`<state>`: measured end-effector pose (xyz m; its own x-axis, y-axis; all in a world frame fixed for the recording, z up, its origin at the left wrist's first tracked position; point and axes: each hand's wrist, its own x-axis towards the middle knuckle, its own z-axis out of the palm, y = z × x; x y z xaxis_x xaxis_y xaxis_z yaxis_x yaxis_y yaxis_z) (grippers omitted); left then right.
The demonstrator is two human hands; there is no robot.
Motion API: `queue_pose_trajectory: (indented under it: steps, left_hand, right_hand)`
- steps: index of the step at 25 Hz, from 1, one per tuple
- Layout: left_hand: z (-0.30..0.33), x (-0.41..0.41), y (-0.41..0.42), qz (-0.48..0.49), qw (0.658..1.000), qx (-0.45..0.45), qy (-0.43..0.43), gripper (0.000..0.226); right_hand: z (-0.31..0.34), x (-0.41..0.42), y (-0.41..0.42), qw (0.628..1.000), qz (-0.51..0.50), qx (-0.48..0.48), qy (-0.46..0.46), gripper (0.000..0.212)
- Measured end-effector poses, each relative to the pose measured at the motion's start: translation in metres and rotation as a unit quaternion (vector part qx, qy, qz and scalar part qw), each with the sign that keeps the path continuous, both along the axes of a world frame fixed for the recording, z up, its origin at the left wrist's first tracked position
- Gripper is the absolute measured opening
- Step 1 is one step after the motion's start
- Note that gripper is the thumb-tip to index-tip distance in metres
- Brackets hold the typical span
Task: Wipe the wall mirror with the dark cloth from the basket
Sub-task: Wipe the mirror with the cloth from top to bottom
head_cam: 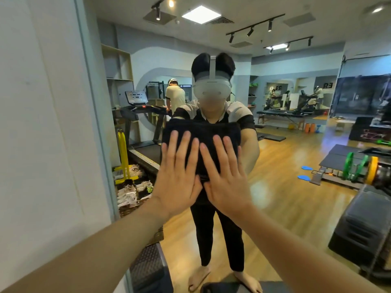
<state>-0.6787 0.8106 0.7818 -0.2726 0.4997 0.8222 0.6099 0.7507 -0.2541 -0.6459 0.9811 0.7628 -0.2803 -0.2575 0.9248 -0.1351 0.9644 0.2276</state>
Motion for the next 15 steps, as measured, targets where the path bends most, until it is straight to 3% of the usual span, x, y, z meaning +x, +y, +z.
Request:
queue_pose_trajectory:
  steps: [4,8,12,15]
  left_hand:
    - [0.014,0.026,0.09,-0.033,0.999,-0.01,0.017,0.076]
    - [0.09,0.036,0.158,-0.059,0.995,-0.005,0.08,0.067]
    - [0.166,0.025,0.143,-0.062,0.992,0.005,0.111,0.065]
    - [0.182,0.01,0.098,-0.05,0.992,0.049,0.106,0.065]
  right_hand:
    - [0.007,0.032,0.082,0.999,-0.039,-0.029,0.012,0.059]
    - [0.068,0.043,0.136,0.994,-0.052,-0.076,0.057,0.062]
    - [0.14,0.03,0.114,0.988,-0.027,-0.124,0.091,0.058]
    - [0.168,0.012,0.065,0.987,-0.011,-0.12,0.107,0.06]
